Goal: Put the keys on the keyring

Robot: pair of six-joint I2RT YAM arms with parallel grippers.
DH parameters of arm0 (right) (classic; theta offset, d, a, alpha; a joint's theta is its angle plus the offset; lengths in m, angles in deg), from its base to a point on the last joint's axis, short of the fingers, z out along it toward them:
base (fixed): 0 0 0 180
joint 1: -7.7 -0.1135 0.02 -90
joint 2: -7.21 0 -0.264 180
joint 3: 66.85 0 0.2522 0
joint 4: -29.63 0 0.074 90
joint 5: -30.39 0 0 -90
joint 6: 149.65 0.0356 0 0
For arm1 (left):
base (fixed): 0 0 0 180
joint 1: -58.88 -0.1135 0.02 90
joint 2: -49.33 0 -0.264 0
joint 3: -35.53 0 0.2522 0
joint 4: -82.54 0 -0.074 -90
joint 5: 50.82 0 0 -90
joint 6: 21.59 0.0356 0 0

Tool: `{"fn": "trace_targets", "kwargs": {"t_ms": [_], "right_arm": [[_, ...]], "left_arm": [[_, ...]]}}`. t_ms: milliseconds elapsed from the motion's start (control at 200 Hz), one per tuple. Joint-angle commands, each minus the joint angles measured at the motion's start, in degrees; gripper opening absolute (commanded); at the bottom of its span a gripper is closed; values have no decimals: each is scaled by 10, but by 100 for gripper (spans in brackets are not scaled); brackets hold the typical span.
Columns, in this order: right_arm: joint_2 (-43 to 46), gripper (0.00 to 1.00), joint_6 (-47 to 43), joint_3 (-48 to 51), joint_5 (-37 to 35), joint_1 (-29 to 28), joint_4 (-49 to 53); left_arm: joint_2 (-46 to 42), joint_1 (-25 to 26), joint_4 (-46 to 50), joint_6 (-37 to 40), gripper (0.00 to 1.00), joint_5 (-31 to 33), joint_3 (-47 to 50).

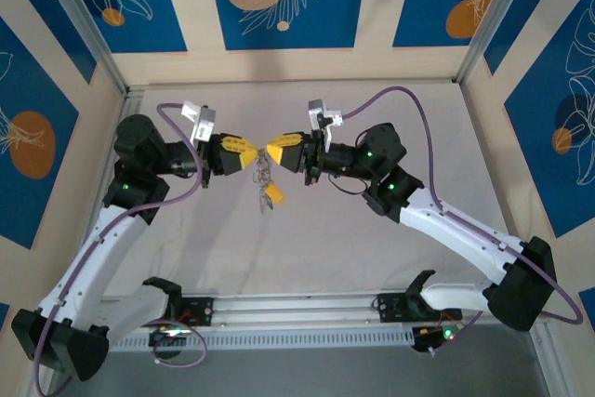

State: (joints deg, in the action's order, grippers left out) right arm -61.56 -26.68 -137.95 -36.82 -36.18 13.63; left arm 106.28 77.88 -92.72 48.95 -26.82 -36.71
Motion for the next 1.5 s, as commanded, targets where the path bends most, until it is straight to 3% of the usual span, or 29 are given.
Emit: {"fn": "trace_targets", "kwargs": {"t_ms": [0, 1065, 1180, 1230, 1316, 1386, 1491], "right_arm": [[17, 0, -4, -13, 9, 5, -7], [-8, 0, 8, -33, 31, -3, -17], [-7, 0, 5, -35, 42, -5, -12], [-1, 0, 3, -36, 52, -5, -5], [20, 0, -10, -38, 61, -3, 27], [44, 0, -25, -46, 69, -2, 67], [76, 0, -49, -61, 70, -3, 131]], "left_arm": [[-8, -2, -25, -3, 0, -15, -11], [-8, -2, -26, -6, 0, -27, -7], [-2, -2, -31, -10, 0, -62, -9], [7, -2, -73, -52, 0, -100, -6], [30, -1, -257, -205, 0, -146, 12], [54, 1, -438, -342, 0, -160, 20], [85, 2, -605, -479, 0, -163, 8]]}}
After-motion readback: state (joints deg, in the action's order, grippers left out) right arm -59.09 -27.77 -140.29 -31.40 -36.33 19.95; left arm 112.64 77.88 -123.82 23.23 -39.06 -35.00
